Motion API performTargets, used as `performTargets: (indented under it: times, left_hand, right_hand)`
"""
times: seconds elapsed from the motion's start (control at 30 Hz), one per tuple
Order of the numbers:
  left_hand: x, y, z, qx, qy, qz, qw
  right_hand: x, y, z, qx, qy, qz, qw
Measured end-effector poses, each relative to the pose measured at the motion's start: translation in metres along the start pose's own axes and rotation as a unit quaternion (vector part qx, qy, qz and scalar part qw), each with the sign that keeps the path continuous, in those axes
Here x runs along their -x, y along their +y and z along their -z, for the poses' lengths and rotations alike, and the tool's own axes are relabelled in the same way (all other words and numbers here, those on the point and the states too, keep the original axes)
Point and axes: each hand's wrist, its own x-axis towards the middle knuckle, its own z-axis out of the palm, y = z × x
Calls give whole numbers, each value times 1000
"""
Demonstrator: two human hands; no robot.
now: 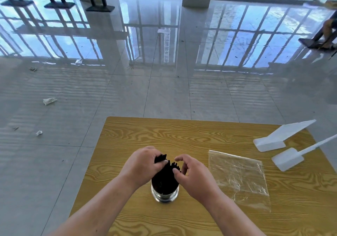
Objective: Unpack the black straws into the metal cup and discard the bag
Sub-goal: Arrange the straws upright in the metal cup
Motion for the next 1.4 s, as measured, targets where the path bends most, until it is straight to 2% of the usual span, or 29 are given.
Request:
performTargets:
  times: [0.27, 0.83, 1.03, 1.23, 1.4]
  left_hand:
    - [1, 2, -6, 7, 7, 13, 1000]
    - [-4, 7, -13, 55, 74, 0, 996]
    - [-5, 9, -11, 142, 4, 41, 989]
    - [1, 4, -12, 268, -67, 64, 959]
    - [5, -1, -14, 300, -73, 72, 949]
  right_hand:
    - [-10, -26, -18, 49, -71, -4, 996]
    - [-20, -32, -26, 31, -28, -24, 999]
    - [-17, -32, -19, 3, -39, -3, 999]
    - [-10, -28, -14, -26, -34, 16, 999]
    - [-9, -23, -1, -49, -15, 18, 999]
